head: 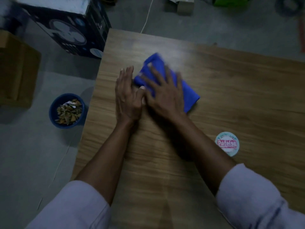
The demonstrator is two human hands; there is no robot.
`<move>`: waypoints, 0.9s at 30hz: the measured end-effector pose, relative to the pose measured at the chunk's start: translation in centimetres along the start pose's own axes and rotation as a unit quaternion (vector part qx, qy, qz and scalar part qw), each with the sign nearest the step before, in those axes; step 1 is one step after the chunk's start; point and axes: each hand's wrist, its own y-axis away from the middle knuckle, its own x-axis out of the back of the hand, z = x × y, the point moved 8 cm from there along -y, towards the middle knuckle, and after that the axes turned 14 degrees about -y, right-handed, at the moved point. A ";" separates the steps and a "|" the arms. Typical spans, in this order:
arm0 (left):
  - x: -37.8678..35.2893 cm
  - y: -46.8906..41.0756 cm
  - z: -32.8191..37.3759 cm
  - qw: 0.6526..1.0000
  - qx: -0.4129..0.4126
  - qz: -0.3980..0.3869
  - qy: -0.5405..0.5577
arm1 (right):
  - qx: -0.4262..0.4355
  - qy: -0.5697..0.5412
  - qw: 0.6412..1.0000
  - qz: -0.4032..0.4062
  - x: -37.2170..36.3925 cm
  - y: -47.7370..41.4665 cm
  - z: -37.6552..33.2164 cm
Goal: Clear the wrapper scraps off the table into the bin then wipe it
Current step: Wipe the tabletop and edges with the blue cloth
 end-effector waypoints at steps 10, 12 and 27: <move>-0.4 -0.1 -0.3 0.999 0.001 -0.018 -0.036 | -0.125 0.002 0.991 0.041 5.1 -4.5 8.0; -0.5 -0.1 0.1 0.998 -0.009 -0.020 -0.053 | -0.121 -0.017 0.992 0.035 3.8 -3.5 5.5; -1.2 0.0 1.0 0.991 -0.062 -0.025 -0.112 | -0.182 0.010 0.979 0.091 5.1 0.3 8.7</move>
